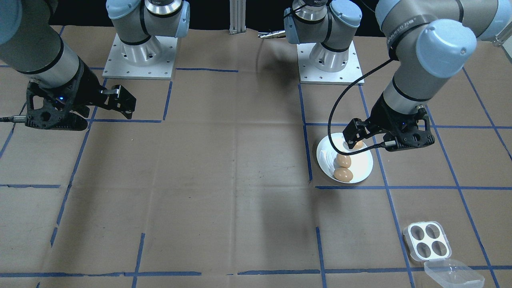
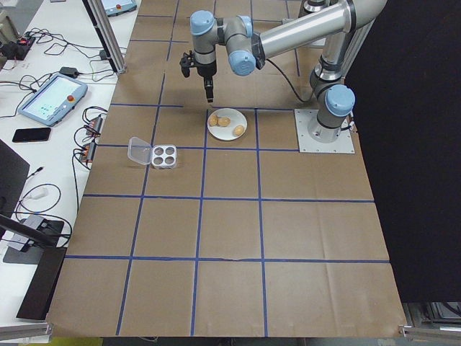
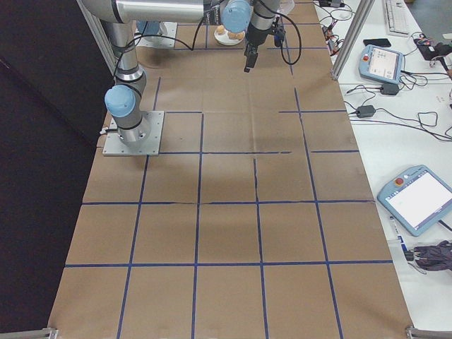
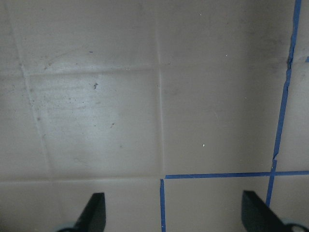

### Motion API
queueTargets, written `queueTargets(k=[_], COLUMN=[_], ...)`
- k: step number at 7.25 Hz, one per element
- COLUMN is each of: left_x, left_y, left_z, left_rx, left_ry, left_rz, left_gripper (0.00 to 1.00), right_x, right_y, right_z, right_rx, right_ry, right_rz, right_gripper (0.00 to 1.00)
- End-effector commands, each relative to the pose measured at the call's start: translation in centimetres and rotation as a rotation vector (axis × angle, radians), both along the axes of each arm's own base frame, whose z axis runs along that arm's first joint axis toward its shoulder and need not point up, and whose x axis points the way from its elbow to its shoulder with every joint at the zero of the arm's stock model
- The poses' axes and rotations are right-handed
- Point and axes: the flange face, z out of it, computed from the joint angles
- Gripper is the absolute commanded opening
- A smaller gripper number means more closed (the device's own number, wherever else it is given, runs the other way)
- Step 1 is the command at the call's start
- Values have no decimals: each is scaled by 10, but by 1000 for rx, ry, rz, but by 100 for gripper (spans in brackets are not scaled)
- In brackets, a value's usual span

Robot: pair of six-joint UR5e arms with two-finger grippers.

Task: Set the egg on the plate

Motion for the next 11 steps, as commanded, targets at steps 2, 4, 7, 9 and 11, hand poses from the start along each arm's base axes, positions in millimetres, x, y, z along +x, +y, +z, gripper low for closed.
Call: queueTargets(k=[2,4,7,9,11], left_x=[-56,-57,-61,-61,-59], left_y=[27,36,35,34,33], left_z=[47,56,78,74,70], left_rx=[-45,-9,-1,10,18], left_ry=[1,5,45,38,31], left_rz=[-5,-26,-57,-66,-64], left_gripper=[100,100,100,100,100], right_x=[0,0,0,0,0], right_y=[0,0,0,0,0], right_z=[0,0,0,0,0], right_rx=[-1,-1,-1,0,-1], right_ry=[-1,-1,-1,1,-1], right_rz=[0,0,0,0,0], right_gripper=[100,100,100,100,100])
